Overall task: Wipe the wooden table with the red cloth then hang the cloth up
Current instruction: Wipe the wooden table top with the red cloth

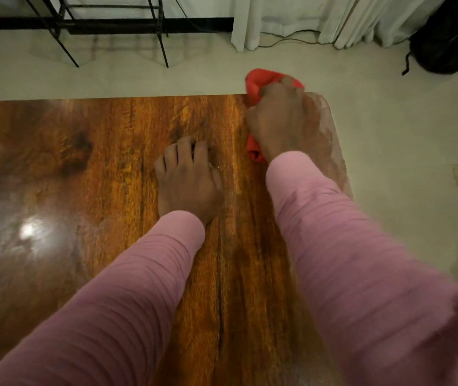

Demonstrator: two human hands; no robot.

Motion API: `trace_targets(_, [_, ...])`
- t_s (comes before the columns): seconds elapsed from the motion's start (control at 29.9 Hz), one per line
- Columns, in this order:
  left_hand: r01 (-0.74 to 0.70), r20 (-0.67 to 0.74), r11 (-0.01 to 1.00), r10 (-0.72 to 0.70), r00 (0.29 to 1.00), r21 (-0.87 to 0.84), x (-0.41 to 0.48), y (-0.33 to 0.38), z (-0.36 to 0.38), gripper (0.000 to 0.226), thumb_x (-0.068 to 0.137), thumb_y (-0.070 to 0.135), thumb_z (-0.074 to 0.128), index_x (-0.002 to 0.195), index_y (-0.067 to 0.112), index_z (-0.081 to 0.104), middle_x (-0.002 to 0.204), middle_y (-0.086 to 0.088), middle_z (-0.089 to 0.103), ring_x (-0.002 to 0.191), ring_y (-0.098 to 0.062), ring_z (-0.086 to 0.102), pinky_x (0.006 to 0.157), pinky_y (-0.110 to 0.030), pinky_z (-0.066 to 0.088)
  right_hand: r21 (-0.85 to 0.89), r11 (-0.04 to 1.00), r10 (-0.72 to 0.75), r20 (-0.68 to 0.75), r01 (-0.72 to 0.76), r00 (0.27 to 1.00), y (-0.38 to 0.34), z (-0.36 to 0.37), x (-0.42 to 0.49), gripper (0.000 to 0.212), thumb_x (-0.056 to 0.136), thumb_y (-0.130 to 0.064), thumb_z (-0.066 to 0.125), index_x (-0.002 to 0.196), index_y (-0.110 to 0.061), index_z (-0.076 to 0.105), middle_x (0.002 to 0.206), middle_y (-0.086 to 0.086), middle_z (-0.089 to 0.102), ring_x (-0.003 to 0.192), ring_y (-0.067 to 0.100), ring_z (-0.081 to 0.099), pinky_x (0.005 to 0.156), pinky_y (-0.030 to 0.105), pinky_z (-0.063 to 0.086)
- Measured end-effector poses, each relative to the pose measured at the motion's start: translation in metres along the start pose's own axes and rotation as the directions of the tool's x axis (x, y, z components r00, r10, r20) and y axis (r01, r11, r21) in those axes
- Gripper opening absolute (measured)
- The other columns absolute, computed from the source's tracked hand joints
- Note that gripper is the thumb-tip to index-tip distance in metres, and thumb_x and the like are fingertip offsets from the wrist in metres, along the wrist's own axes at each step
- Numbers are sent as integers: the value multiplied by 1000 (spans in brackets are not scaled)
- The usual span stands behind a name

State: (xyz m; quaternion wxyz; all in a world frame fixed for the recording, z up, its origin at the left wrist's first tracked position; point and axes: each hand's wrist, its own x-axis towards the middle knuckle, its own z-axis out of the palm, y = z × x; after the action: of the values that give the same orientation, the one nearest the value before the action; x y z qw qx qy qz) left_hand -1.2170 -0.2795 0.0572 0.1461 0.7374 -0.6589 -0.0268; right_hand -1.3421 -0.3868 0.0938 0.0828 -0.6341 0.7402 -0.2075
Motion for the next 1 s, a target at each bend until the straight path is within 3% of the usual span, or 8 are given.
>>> trace_targets(0.13, [-2,7,1000,2,1000,14,0,-1,0,45,84,27,34,120,11,56,128,-15,51,115,-35,45,94,-47,34,52,967,-254,108,250,961,-34,19,-12,28,85,-18,56,110,-12,68,127,7,50,120,27,41,94,36,41])
trace_targets(0.2, [-7,8,1000,7,1000,2,0,-2,-1,47,84,29,31,121,12,56,129,-14,51,117,-35,44,95,-47,32,27,962,-272,128,271,954,-22,16,-6,28,85,-18,57,110,-13,68,126,7,51,119,28,44,92,37,44])
trace_targets(0.4, [-8,24,1000,8,1000,-3,1,0,-1,42,86,24,40,124,12,54,130,-13,48,117,-33,42,95,-46,31,-81,994,72,-47,-76,996,62,-19,33,31,84,-12,52,110,-1,64,130,17,48,122,36,43,93,43,43])
trace_targets(0.5, [-4,31,1000,4,1000,16,1,2,-2,39,87,22,44,123,12,54,130,-13,48,116,-33,42,94,-47,31,-34,990,137,-49,-139,989,58,-21,32,33,83,-15,50,109,-1,64,130,16,48,123,35,43,93,41,43])
trace_targets(0.6, [-11,32,999,10,999,50,2,3,-3,40,87,23,44,125,12,53,130,-13,48,116,-34,42,94,-47,32,-18,1000,-7,32,8,999,27,-15,9,36,82,-25,49,109,-10,67,126,13,54,115,33,51,95,41,43])
trace_targets(0.7, [-26,28,995,24,999,94,2,4,-3,41,88,24,43,125,11,53,130,-15,49,114,-35,44,94,-47,32,17,963,-269,128,269,955,14,-8,-17,30,90,-20,51,116,-16,67,129,8,49,122,29,42,100,41,41])
trace_targets(0.77, [-49,25,991,46,999,126,2,3,-4,42,88,25,41,124,10,54,128,-15,50,112,-36,45,94,-47,31,-9,941,-332,170,339,928,30,-12,-17,30,90,-19,51,117,-17,66,128,7,48,122,28,40,98,42,41])
trace_targets(1.0, [-45,28,988,41,999,148,-1,23,-7,39,84,13,49,122,12,53,126,-14,50,111,-36,45,94,-47,30,-79,995,64,-26,-66,998,90,-36,11,32,87,-14,52,115,-4,64,133,16,45,126,36,39,98,42,41])
